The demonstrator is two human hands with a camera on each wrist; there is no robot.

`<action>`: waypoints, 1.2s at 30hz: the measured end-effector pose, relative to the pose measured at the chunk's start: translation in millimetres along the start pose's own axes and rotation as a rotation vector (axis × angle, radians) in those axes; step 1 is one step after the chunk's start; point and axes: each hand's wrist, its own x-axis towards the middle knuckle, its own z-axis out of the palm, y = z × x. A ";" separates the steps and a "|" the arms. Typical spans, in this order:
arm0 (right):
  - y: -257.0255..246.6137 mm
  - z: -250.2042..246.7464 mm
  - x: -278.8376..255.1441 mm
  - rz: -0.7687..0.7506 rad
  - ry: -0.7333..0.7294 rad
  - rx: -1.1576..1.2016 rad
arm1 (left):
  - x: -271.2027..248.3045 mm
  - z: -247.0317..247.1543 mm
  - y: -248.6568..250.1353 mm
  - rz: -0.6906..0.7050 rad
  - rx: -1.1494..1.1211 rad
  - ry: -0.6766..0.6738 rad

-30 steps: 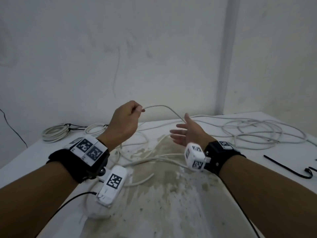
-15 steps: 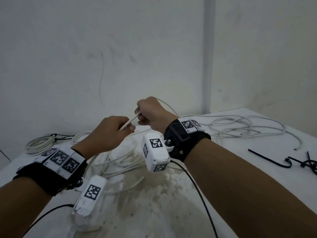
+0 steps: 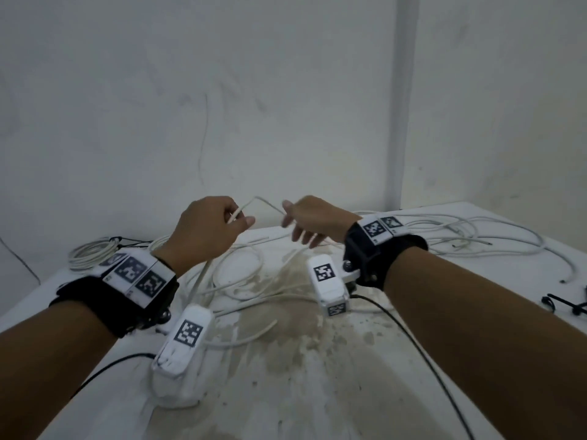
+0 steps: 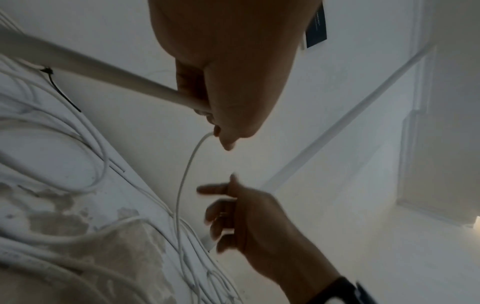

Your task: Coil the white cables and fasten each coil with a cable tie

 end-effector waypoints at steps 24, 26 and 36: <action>-44.3 31.1 -18.3 -0.572 0.507 -0.420 | 7.0 20.8 -17.8 0.009 0.029 -0.019; -39.2 31.9 -19.8 -0.556 0.573 -0.479 | 7.8 11.1 -16.8 -0.019 0.007 0.101; 55.9 -18.7 -25.2 0.201 0.669 -0.662 | 13.7 -57.4 14.1 0.027 -0.073 0.409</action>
